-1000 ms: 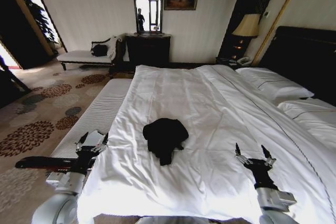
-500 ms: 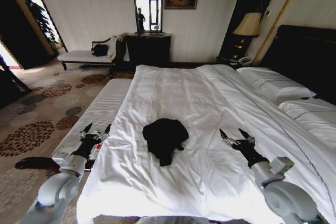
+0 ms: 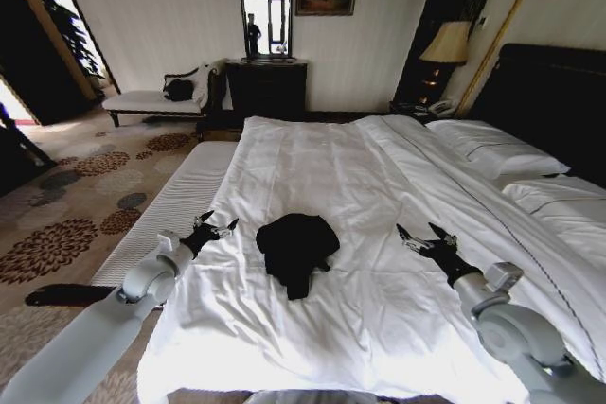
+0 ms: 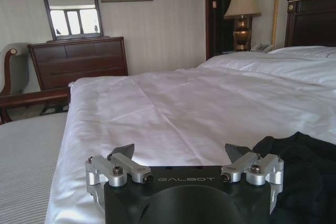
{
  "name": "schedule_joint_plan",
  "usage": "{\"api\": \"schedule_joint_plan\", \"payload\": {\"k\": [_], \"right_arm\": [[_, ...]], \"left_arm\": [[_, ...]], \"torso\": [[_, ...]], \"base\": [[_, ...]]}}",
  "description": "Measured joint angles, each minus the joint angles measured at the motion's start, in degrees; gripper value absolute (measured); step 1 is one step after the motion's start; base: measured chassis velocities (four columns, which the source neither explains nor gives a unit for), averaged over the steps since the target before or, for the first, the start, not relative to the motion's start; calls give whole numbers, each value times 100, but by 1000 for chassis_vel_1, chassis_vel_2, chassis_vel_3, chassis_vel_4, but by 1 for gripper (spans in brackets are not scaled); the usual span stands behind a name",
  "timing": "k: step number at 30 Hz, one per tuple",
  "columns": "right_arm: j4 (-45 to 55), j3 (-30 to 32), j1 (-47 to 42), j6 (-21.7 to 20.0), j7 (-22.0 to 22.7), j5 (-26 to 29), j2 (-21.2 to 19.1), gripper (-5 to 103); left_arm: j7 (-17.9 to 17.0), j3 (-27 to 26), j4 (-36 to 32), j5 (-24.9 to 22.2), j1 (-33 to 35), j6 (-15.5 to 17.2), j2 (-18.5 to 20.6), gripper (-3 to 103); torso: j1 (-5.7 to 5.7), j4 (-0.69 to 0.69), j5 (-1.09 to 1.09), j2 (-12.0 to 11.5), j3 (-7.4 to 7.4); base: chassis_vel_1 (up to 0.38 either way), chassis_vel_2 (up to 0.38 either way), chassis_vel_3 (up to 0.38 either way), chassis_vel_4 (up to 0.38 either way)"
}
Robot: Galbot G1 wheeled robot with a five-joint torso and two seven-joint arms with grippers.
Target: Fold the clothes on the bed.
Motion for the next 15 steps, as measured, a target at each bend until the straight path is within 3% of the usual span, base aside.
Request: {"api": "schedule_joint_plan", "payload": {"k": [4, 6, 8, 15], "right_arm": [[-84, -100, 150, 2, 4, -13, 59, 100], [-85, -113, 164, 2, 4, -16, 70, 100], [-111, -138, 191, 1, 12, -32, 115, 100], [-208, -134, 197, 2, 13, -43, 135, 100]], "left_arm": [[3, 1298, 342, -517, -1326, 93, -59, 89], [6, 1461, 365, -545, -1448, 104, -81, 83], [13, 2112, 499, -559, -1870, 134, -195, 74], [7, 3009, 890, -566, -2636, 175, -444, 74]], "torso": [[1, -5, 4, 0, 0], [1, -5, 4, 0, 0], [1, -2, 3, 0, 0], [0, -2, 2, 1, 0]], "base": [[0, 0, 0, 0], [0, 0, 0, 0], [0, 0, 0, 0], [0, 0, 0, 0]]}}
